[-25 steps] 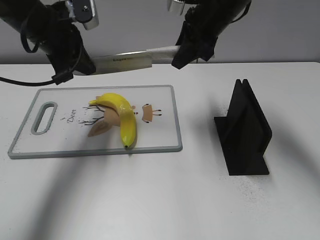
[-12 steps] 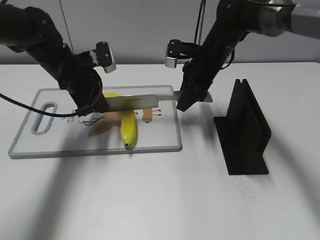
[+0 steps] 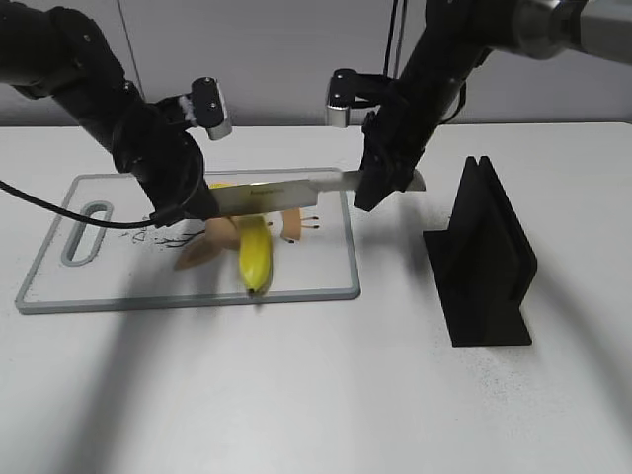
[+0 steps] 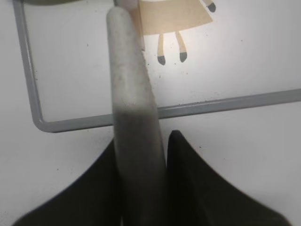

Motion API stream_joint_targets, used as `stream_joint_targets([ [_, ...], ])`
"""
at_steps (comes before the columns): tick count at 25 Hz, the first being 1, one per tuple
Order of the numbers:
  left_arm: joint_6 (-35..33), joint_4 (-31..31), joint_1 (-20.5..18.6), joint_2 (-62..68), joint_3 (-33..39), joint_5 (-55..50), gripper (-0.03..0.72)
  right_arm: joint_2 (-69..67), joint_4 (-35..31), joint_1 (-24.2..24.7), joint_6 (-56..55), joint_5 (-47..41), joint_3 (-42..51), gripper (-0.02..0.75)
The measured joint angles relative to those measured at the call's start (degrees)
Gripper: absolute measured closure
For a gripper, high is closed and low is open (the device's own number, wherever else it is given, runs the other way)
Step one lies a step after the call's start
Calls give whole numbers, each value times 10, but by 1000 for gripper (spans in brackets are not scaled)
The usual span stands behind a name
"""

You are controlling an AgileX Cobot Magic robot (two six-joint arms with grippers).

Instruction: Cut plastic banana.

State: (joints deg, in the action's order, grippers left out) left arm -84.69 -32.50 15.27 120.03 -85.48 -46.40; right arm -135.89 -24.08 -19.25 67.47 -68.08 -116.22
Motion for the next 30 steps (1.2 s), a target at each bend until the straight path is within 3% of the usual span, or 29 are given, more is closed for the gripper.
stream_joint_targets([
  [14,5,27,0,-141,-27,-46,676,97,-13,1,-1,-28,-28,505],
  [16,12,16,-1,-143,-27,-48,606,97,-11,1,-1,-28,-28,517],
  [19,38,3,-1,-149,-28,-40,369,97,-6,1,-4,-28,-28,527],
  [22,123,9,-1,-160,-28,-10,105,97,-2,3,-18,-22,-28,549],
  [27,355,134,-1,-174,-59,16,55,112,3,6,-41,-22,-28,549],
  [30,531,241,-3,-174,-87,-13,55,140,7,6,-126,-22,-28,549],
])
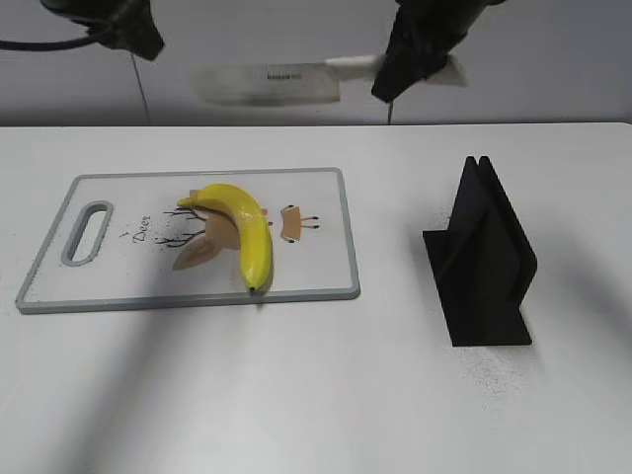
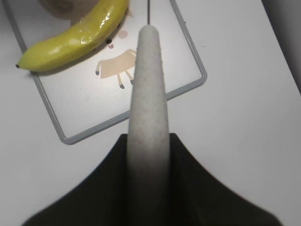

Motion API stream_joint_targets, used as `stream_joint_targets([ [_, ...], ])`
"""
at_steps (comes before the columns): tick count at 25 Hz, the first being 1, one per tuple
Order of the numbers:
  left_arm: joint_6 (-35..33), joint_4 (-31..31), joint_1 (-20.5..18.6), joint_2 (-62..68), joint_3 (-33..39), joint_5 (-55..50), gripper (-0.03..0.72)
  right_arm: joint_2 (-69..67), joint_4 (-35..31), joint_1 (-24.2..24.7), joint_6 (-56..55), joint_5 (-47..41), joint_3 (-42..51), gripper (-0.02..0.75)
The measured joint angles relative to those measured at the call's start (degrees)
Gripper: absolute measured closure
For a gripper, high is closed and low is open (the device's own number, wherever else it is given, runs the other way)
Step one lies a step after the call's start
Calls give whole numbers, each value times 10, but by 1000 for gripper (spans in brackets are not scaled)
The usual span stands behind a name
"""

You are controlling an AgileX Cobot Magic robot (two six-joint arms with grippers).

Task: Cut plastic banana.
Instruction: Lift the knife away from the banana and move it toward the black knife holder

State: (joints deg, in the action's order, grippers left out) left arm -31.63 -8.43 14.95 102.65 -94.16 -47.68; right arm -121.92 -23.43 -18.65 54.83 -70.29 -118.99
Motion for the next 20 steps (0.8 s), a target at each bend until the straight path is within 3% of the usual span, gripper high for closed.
stream_joint_targets([
  [3,120,55,-13,-1,-22,-53,59,30,16,0,-99,0,0,549],
  [6,185,70,-38,-2,-34,-122,68,56,33,0,-189,-1,0,549],
  [9,212,73,-65,-2,-34,-202,78,76,41,0,-288,-1,1,549],
  [13,230,73,-94,-9,-27,-219,92,116,42,0,-382,-1,39,549],
  [20,235,73,-108,-91,94,-219,97,236,60,0,-446,1,208,549],
])
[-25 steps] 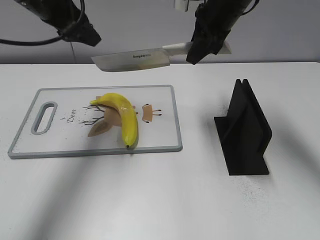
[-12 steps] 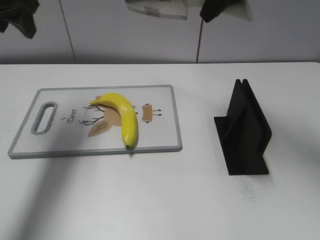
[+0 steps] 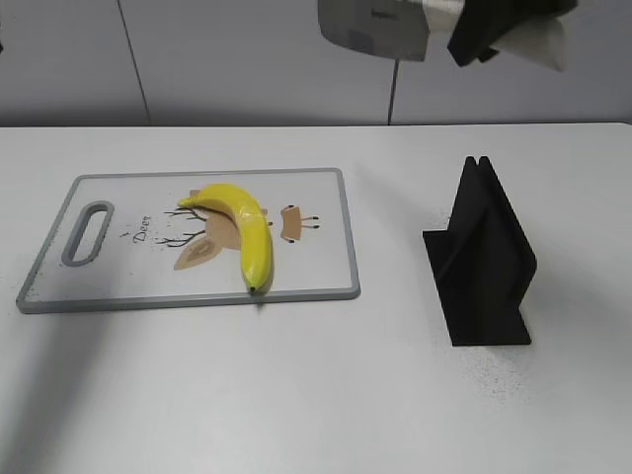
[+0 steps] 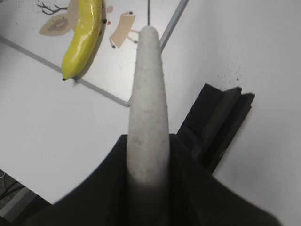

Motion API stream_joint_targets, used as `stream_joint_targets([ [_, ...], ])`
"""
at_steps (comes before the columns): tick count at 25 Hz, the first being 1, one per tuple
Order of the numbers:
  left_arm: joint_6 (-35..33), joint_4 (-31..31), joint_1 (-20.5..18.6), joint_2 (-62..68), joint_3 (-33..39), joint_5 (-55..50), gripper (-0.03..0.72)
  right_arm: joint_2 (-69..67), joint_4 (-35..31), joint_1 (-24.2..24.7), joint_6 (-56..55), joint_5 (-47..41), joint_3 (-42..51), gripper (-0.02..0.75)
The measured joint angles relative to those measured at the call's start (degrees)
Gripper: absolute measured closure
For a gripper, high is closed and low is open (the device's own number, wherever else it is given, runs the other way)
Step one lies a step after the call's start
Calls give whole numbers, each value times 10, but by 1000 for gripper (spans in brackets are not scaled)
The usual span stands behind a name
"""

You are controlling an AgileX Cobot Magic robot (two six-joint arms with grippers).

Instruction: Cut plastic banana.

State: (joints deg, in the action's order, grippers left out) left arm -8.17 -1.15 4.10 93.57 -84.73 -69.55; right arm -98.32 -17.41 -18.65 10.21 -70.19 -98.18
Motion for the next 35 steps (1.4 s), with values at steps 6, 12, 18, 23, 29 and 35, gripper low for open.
stream_joint_targets([
  [6,0,0,0,-113,155,-2,97,117,4,0,-34,77,153,549],
  [12,0,-2,0,-236,280,8,97,203,30,0,-78,156,288,549],
  [18,0,-2,0,-378,373,18,97,260,68,0,-135,221,388,549],
  [23,0,-6,0,-505,429,17,97,289,91,0,-173,265,443,549],
  [29,0,-27,0,-666,468,15,97,307,101,0,-216,319,505,549],
  [35,0,-36,0,-803,491,-2,97,307,104,0,-233,366,553,549],
])
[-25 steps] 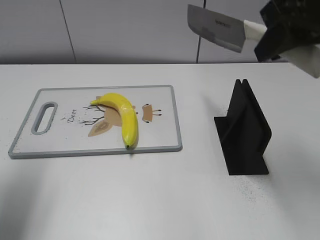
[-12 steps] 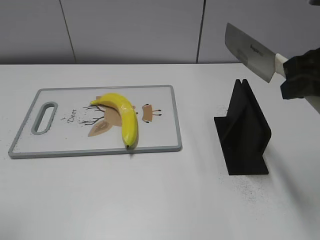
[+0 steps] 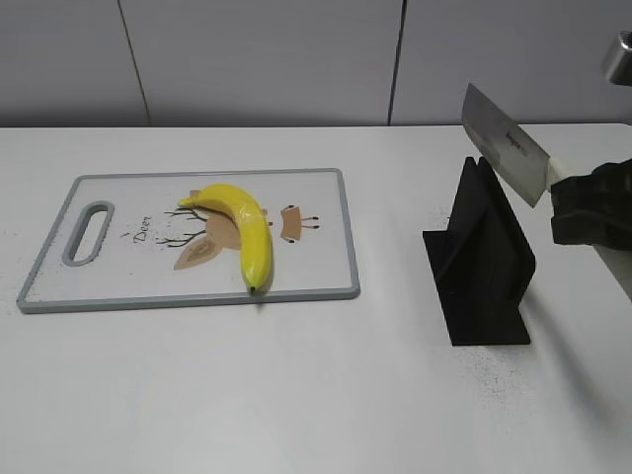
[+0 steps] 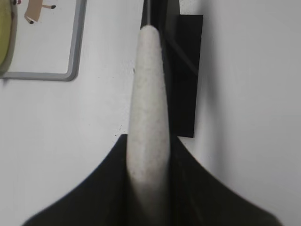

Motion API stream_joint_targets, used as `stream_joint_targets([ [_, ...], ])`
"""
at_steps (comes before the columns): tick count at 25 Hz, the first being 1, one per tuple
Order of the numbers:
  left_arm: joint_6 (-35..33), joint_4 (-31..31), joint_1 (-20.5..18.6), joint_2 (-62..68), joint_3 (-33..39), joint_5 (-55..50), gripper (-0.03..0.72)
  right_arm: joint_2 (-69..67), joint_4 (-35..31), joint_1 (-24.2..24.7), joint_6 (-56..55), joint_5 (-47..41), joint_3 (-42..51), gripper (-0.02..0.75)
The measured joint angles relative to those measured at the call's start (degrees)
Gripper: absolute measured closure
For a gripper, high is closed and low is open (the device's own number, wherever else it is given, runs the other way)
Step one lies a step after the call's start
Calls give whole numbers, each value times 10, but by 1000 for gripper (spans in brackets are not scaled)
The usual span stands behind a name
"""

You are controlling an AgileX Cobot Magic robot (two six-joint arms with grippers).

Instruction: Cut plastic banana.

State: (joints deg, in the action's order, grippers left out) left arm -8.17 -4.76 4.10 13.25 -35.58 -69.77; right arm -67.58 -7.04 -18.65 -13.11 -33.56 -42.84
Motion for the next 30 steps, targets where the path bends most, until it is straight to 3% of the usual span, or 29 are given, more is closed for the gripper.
stream_joint_targets([
  [8,0,-13,0,-133,36,-3,98,0,4,0,-8,29,9,549],
  [30,2,-32,0,-135,73,72,119,-65,7,0,-17,81,35,549],
])
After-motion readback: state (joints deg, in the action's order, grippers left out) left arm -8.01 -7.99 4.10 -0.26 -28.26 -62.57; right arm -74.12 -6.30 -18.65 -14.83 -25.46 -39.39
